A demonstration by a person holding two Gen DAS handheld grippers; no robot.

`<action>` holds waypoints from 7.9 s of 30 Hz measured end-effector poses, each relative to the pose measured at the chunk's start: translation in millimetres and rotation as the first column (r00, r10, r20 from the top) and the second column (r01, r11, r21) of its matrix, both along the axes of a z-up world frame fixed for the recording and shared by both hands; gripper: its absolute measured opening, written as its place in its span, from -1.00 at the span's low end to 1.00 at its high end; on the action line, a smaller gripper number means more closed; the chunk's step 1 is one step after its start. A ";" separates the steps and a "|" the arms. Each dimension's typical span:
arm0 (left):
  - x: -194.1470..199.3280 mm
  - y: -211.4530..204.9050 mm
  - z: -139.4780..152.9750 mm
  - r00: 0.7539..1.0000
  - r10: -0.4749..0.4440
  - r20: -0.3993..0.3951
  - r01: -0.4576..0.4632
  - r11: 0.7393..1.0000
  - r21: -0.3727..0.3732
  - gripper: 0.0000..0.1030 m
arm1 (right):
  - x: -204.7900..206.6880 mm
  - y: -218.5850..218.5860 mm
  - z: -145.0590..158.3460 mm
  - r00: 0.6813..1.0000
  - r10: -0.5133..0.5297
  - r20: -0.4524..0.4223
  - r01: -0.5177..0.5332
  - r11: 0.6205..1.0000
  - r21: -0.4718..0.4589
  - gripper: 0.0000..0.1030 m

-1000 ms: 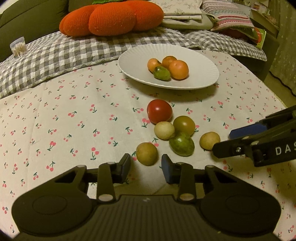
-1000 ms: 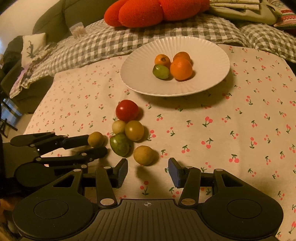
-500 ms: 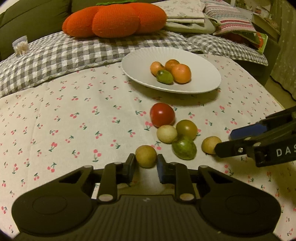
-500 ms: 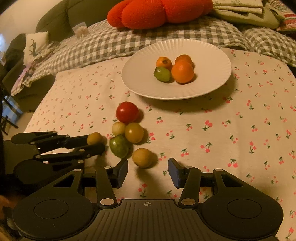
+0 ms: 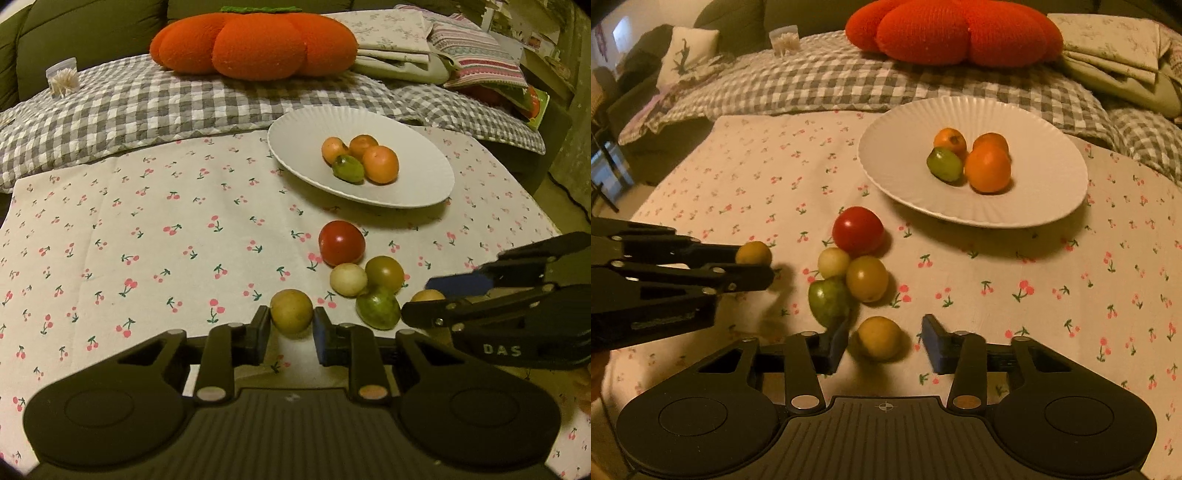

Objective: Organize fruits

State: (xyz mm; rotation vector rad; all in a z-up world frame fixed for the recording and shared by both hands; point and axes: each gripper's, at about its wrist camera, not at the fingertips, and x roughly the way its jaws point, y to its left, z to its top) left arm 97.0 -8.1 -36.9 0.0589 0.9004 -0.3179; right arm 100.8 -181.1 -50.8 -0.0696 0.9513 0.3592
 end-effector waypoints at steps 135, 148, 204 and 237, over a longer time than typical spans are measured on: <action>9.6 20.6 38.2 0.989 0.147 0.009 -0.145 0.982 -0.118 0.14 | -5.3 -60.0 54.2 0.972 -0.226 0.060 0.199 0.934 0.297 0.14; 18.8 18.7 19.5 0.990 0.133 -0.047 -0.140 0.968 -0.206 0.22 | -16.6 -34.4 42.1 0.991 -0.125 0.047 0.110 0.965 0.238 0.23; 47.5 -7.6 -1.1 0.993 0.115 -0.004 -0.113 0.972 -0.206 -0.39 | -8.7 27.5 -7.9 0.997 0.037 0.072 -0.042 0.997 0.069 -0.53; 23.1 -21.4 31.5 0.988 0.102 0.116 -0.090 0.990 -0.105 -0.39 | -8.6 -12.8 36.0 0.992 -0.031 0.124 0.014 0.990 0.139 -0.53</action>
